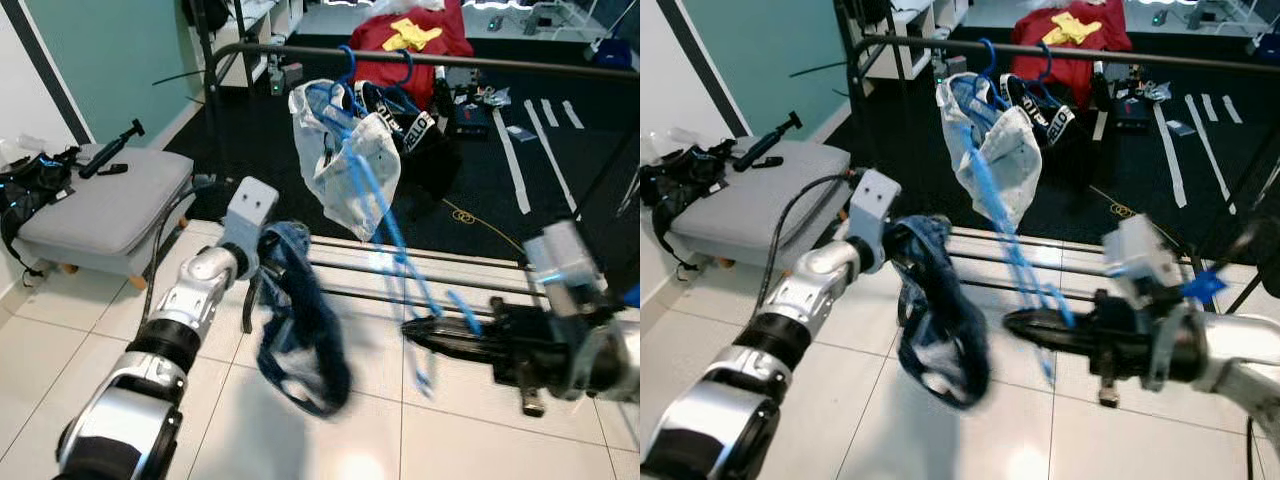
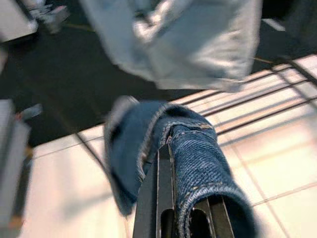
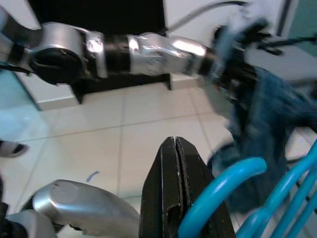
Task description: Hang hanger
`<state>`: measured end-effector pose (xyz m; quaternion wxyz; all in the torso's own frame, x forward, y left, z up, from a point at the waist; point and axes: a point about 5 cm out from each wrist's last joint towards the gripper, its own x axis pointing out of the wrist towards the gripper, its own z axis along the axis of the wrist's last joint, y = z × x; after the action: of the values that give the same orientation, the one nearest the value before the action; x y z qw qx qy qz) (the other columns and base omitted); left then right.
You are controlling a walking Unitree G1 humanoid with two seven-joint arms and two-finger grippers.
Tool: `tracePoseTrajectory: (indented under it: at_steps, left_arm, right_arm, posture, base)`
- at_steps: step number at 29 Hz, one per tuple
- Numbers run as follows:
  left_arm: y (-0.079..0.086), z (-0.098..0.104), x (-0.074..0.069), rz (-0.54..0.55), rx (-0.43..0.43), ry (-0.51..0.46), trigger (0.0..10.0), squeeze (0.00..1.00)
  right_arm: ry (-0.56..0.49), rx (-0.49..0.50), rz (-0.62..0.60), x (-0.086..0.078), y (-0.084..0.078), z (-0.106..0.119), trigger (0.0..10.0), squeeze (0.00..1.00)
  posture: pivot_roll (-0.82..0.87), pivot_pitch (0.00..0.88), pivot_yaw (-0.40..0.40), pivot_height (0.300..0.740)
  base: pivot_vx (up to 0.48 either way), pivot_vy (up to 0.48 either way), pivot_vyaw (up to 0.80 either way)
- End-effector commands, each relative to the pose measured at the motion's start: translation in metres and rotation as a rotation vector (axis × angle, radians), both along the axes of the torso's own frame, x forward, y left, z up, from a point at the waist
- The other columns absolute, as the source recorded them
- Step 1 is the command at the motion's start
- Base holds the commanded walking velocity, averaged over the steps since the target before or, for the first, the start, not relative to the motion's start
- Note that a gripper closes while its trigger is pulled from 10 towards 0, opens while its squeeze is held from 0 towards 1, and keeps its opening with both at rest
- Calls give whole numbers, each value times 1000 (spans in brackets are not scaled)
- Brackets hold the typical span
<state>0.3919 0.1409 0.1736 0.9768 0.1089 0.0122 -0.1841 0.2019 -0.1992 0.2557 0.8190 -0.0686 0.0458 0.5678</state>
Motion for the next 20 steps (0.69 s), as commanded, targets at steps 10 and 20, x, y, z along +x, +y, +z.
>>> tracePoseTrajectory:
  at_steps: [10, 20]
  left_arm:
    - [0, 18, 2, -5, -17, -90, 10000, 0]
    - [43, 1, -5, 235, -184, -58, 10000, 0]
  right_arm:
    - [-91, -25, -186, 13, -14, -2, 0, 0]
    - [-79, 189, -802, 63, -27, -47, 10000, 0]
  posture:
    - [-101, 118, 109, 740]
    - [-94, 119, 108, 740]
  base:
    - [0, 0, 0]
    - [0, 0, 0]
